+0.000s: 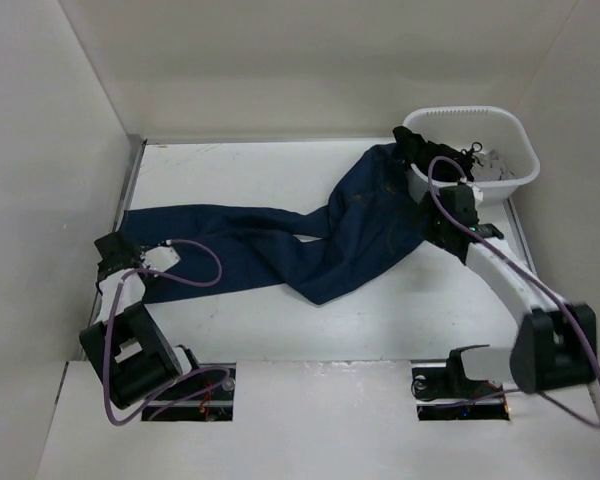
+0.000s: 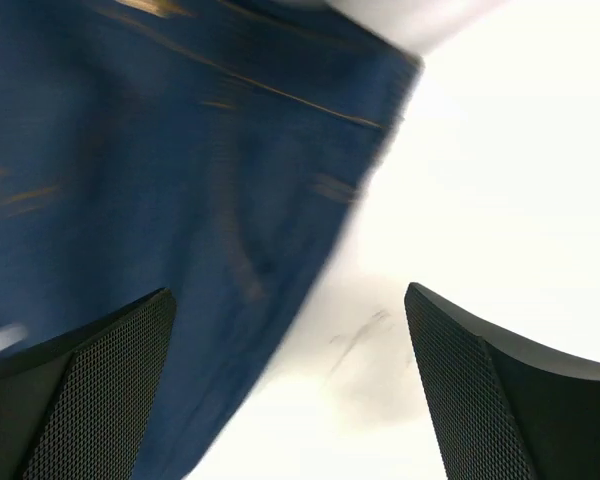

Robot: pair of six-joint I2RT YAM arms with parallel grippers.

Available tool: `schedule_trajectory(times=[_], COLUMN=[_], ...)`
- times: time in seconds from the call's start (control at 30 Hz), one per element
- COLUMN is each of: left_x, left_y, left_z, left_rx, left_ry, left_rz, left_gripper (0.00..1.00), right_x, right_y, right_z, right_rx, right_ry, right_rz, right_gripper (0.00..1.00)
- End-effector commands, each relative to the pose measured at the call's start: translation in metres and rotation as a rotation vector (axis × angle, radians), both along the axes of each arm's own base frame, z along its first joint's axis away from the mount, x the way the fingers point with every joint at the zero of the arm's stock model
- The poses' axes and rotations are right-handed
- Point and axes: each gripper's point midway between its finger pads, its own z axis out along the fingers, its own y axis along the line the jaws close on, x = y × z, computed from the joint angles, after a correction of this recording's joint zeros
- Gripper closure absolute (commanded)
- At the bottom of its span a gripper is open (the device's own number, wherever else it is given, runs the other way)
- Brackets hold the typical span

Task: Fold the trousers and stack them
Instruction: Flatten the trousers out

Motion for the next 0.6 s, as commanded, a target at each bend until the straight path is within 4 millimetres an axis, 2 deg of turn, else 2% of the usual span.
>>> schedule_trajectory(times=[0.0,0.07,0.17,0.33,0.4,0.43,0.47,0.53,0.57], left_x=[0.012,0.014,0.017,0.023,0.022,0.023,0.021,0.021,0.021], left_y=[-0.041,-0.054,-0.058,-0.040,-0.035,-0.034,-0.036,-0.040,-0.042], left_z=[0.007,0.008,0.002,-0.014,-0.018,-0.020,-0.023,-0.026,-0.028], left_rx=[-0.113,-0.147,-0.139,-0.060,-0.052,-0.045,-0.043,-0.029,-0.028], left_ry=[-0.001,0.008,0.029,0.014,0.008,0.007,0.016,0.032,0.041], left_rz=[-0.190,-0.230,-0.269,-0.272,-0.273,-0.286,-0.300,-0.353,-0.378], left_gripper=[0.25,0.24,0.24,0.23,0.23,0.23,0.23,0.23,0.23], right_x=[0.037,0.055,0.075,0.076,0.079,0.079,0.078,0.082,0.077], right_y=[-0.009,-0.010,-0.002,-0.012,-0.012,-0.013,-0.016,-0.024,-0.027], right_z=[-0.037,-0.045,-0.058,-0.073,-0.087,-0.104,-0.110,-0.110,-0.114], right_rx=[0.031,0.046,0.088,0.099,0.099,0.112,0.129,0.205,0.240], right_ry=[0.022,0.037,0.072,0.104,0.140,0.184,0.201,0.164,0.176], right_rz=[-0.095,-0.118,-0.134,-0.210,-0.200,-0.195,-0.203,-0.212,-0.217], right_gripper=[0.00,0.00,0.00,0.00,0.08,0.26,0.35,0.64,0.88])
